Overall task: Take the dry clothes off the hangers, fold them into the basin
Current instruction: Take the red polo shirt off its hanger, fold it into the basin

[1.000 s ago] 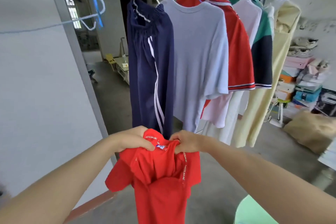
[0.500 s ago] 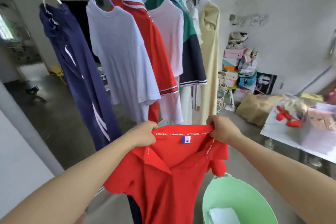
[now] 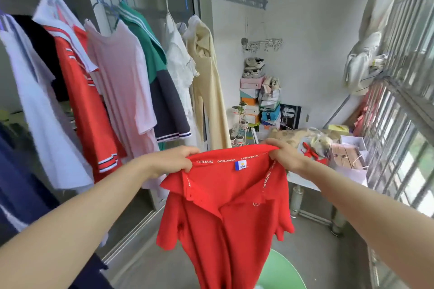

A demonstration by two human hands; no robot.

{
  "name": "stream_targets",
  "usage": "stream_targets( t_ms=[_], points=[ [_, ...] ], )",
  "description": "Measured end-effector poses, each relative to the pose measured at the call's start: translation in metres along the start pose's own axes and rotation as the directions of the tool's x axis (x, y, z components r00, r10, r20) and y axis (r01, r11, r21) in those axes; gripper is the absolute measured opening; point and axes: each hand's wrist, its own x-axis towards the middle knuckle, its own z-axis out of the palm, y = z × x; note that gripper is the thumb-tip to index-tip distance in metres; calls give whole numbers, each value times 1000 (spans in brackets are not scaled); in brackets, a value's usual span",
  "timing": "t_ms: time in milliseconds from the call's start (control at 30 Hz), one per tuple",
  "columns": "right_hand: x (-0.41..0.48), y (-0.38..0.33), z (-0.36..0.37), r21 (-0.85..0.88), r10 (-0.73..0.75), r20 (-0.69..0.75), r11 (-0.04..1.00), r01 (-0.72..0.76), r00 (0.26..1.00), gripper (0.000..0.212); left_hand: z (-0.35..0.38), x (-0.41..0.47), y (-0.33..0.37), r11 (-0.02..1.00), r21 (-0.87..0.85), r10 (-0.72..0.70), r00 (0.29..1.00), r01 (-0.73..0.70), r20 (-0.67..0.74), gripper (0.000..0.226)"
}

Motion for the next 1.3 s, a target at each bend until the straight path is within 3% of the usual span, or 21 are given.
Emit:
stream_targets(
  t_ms=[133,200,267,333,433,500,567,600,667,700,800,867,933,1000,1067,1167,1300],
  points=[
    [-8,1,-24,113,-13,47,994,8,999,45,13,37,20,966,255,76,994,-53,-81,27],
    [-6,5,-32,114,-6,43,993,1,999,41,20,52,27,951,303,117,979,-63,-166,21],
    [-1,12,-41,135,38,-9,990,-36,999,32,24,65,29,989,149,64,962,-25,-265,7],
    [4,19,-50,125,70,-88,990,-59,994,22,27,72,33,986,-155,9,952,-59,-305,10],
    [14,28,-69,71,91,-210,994,-77,974,25,23,85,42,826,-542,46,977,-156,-210,25],
    [21,27,-80,48,99,-319,995,-88,943,21,10,96,51,791,-583,116,981,-188,-158,38],
    [29,22,-89,-9,84,-436,995,-98,896,17,-4,107,64,850,-470,169,968,-239,-186,38],
    [33,17,-93,-39,62,-484,995,-92,873,21,-9,113,72,891,-361,203,953,-274,-224,27],
    [38,5,-100,-94,8,-532,993,-68,847,30,-19,124,87,952,-57,269,912,-300,-310,5],
    [41,-1,-103,-120,-7,-541,990,-69,841,33,-22,131,92,952,140,306,883,-274,-356,12],
    [53,-15,-103,-244,-47,-544,964,-105,838,39,-17,151,93,772,628,452,777,-94,-439,24],
    [60,-20,-98,-313,-62,-554,939,-140,830,38,-9,168,85,691,722,471,779,-33,-415,30],
    [64,-20,-95,-370,-64,-581,909,-193,811,31,-5,186,77,790,608,365,857,-80,-363,24],
    [64,-19,-97,-413,-60,-596,878,-242,800,21,-6,199,72,924,352,256,925,-148,-282,18],
    [64,-16,-99,-444,-49,-612,848,-291,789,19,-8,211,70,983,57,185,963,-177,-196,15],
    [67,-15,-100,-471,-30,-612,816,-334,790,23,-3,221,70,941,-312,145,989,-129,28,17],
    [74,-16,-93,-482,-25,-624,799,-359,781,29,5,231,60,931,-348,200,948,-106,247,11]
  ],
)
